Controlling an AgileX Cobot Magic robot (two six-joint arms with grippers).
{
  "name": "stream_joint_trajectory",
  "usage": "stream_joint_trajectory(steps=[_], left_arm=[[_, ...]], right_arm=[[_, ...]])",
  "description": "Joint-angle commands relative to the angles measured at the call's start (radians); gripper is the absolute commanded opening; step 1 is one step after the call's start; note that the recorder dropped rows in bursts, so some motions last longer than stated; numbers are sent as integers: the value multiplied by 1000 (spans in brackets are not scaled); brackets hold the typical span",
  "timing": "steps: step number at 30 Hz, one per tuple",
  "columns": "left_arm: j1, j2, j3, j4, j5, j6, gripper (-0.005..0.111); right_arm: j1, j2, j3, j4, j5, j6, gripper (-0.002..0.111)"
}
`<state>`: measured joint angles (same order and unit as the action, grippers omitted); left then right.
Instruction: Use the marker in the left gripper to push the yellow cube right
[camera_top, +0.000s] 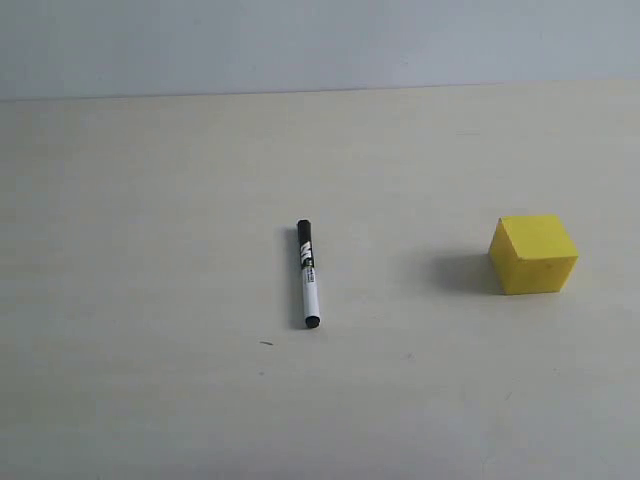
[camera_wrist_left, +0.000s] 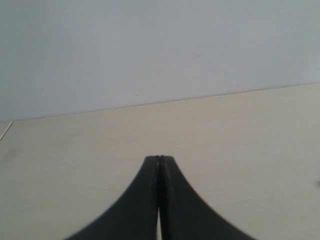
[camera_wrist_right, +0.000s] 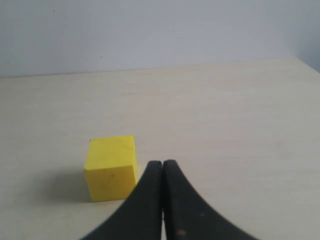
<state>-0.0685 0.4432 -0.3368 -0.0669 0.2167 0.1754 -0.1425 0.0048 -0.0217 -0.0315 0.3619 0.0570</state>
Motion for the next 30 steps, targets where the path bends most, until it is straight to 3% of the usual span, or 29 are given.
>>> stream_joint_trajectory(steps=[1, 9, 30], left_arm=[[20, -170, 32, 1, 76, 1, 0], [20, -442, 128, 13, 65, 3, 0], [20, -443, 293, 17, 95, -18, 0]], right_arm=[[-4, -5, 4, -1, -4, -2, 0], [-4, -5, 4, -1, -4, -2, 0], [-4, -5, 4, -1, -4, -2, 0]])
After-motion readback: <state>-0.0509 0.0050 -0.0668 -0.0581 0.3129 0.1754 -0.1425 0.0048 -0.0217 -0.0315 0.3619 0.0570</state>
